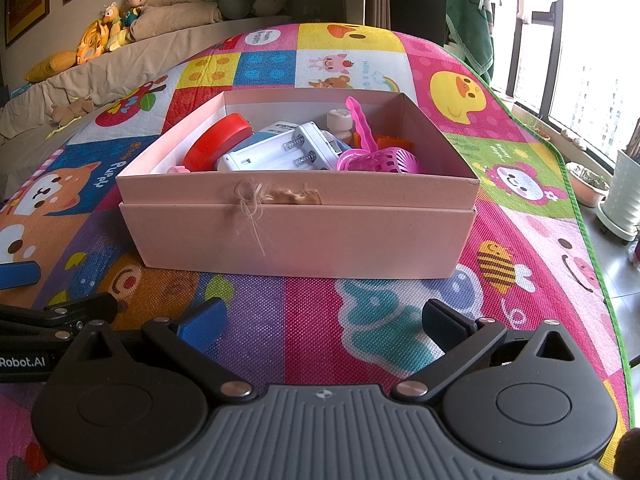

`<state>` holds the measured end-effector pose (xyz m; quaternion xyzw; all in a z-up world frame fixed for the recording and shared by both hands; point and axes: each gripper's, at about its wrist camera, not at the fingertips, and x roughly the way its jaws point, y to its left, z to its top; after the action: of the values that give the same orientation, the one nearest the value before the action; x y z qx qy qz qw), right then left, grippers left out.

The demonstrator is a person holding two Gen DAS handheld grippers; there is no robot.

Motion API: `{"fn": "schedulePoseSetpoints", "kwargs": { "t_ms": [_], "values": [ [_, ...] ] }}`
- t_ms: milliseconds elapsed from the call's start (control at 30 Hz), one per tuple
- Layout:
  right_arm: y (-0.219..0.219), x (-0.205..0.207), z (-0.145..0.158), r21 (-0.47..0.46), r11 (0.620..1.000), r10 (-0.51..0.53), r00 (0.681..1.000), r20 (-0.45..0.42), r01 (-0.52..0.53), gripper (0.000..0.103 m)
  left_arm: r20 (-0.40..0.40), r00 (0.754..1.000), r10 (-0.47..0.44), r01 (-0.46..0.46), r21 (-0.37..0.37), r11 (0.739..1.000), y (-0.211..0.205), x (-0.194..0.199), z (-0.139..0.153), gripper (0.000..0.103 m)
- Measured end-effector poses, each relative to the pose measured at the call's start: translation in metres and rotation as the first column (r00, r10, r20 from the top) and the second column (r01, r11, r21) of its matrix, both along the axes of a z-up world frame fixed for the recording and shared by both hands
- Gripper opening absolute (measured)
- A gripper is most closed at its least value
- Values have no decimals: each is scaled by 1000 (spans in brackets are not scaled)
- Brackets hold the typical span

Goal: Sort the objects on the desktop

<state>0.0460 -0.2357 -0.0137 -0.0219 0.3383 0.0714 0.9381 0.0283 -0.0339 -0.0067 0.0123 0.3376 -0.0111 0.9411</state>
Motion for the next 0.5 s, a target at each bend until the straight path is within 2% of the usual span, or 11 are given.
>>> {"fn": "schedulePoseSetpoints", "kwargs": {
  "t_ms": [500],
  "values": [
    [0, 0, 0, 0, 1000, 0, 1000, 0, 0, 103, 0, 1000, 0, 0, -2, 1000, 1, -1, 0, 103]
  ]
}}
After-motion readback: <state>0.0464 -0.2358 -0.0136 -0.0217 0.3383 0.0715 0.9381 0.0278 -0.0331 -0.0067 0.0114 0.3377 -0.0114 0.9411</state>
